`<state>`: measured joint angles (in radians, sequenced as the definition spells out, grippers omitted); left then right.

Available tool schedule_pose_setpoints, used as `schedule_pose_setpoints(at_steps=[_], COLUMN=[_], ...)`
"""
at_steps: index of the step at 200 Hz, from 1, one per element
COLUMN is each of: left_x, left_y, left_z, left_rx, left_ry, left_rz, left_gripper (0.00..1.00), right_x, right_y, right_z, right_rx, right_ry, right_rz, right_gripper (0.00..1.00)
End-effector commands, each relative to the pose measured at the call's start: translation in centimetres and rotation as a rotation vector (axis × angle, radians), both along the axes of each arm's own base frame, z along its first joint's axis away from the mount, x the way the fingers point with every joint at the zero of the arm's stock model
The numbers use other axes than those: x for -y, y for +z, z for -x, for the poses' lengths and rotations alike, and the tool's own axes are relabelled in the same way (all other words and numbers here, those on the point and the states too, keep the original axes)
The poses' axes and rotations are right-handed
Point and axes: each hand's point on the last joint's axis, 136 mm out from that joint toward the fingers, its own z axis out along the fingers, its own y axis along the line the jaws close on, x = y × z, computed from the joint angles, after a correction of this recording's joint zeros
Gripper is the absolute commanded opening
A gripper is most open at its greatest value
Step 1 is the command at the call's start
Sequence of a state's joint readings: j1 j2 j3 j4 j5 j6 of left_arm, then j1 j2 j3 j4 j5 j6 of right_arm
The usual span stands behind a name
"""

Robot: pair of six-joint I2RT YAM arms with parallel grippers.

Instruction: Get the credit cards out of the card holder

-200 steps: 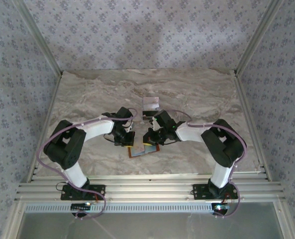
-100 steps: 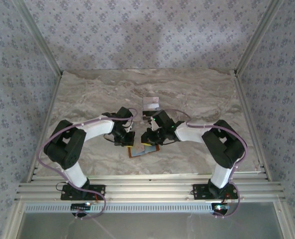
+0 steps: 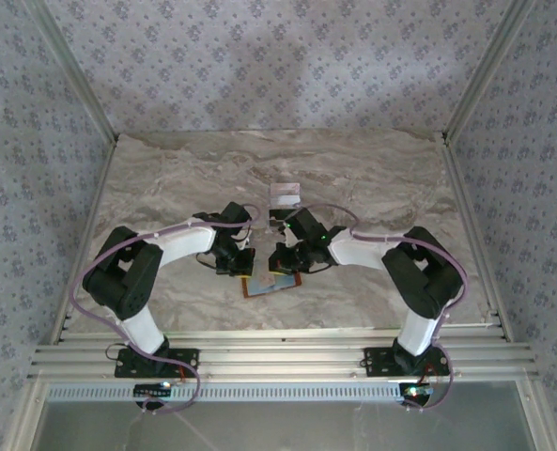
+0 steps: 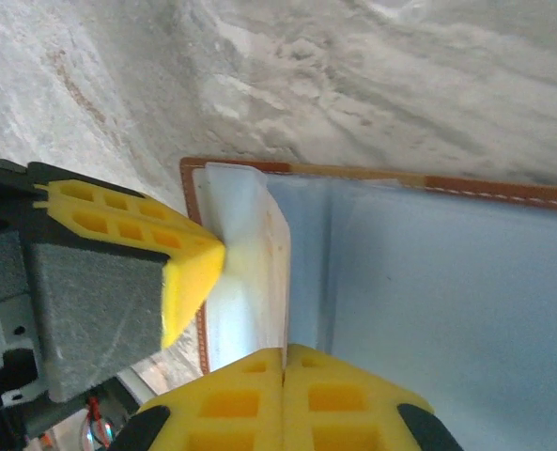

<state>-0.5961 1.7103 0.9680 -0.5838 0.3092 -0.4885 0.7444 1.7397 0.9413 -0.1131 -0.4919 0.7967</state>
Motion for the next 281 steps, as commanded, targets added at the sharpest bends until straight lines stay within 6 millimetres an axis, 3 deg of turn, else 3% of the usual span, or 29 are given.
schedule_pose_setpoints(at_steps=[1, 39, 88, 147, 187, 230, 234, 281], left_x=[-4.0, -4.6, -3.8, -2.5, -2.4, -4.5, -4.8, -7.1], left_y=[-3.2, -3.0, -1.6, 2.5, 4.9, 6.0, 6.1, 6.0], left_z=[1.0, 0.6, -0.7, -3.2, -4.0, -4.0, -4.1, -3.5], left_rx=[-0.029, -0.019, 0.032, 0.164, 0.245, 0.300, 0.306, 0.316], left_ry=[-0.003, -0.002, -0.023, -0.015, 0.013, 0.086, 0.094, 0.156], left_rz=[-0.210, -0.219, -0.188, -0.123, -0.078, -0.059, -0.056, -0.029], left_gripper=[0.04, 0.04, 0.05, 0.09, 0.13, 0.17, 0.18, 0.29], right_x=[3.2, 3.8, 3.5, 4.9, 5.6, 8.0, 7.8, 10.1], right_y=[-0.3, 0.5, 3.1, 5.9, 6.5, 7.3, 8.4, 10.3], right_z=[-0.1, 0.0, -0.6, -1.0, -1.2, -3.6, -4.4, -8.4], right_rx=[0.035, 0.054, 0.133, 0.394, 0.585, 0.699, 0.732, 0.845], right_ry=[-0.006, 0.012, 0.031, 0.311, 0.591, 0.734, 0.742, 0.897], right_rz=[0.150, 0.167, 0.119, 0.173, 0.250, 0.410, 0.418, 0.550], right_gripper=[0.04, 0.03, 0.02, 0.02, 0.00, 0.00, 0.00, 0.00])
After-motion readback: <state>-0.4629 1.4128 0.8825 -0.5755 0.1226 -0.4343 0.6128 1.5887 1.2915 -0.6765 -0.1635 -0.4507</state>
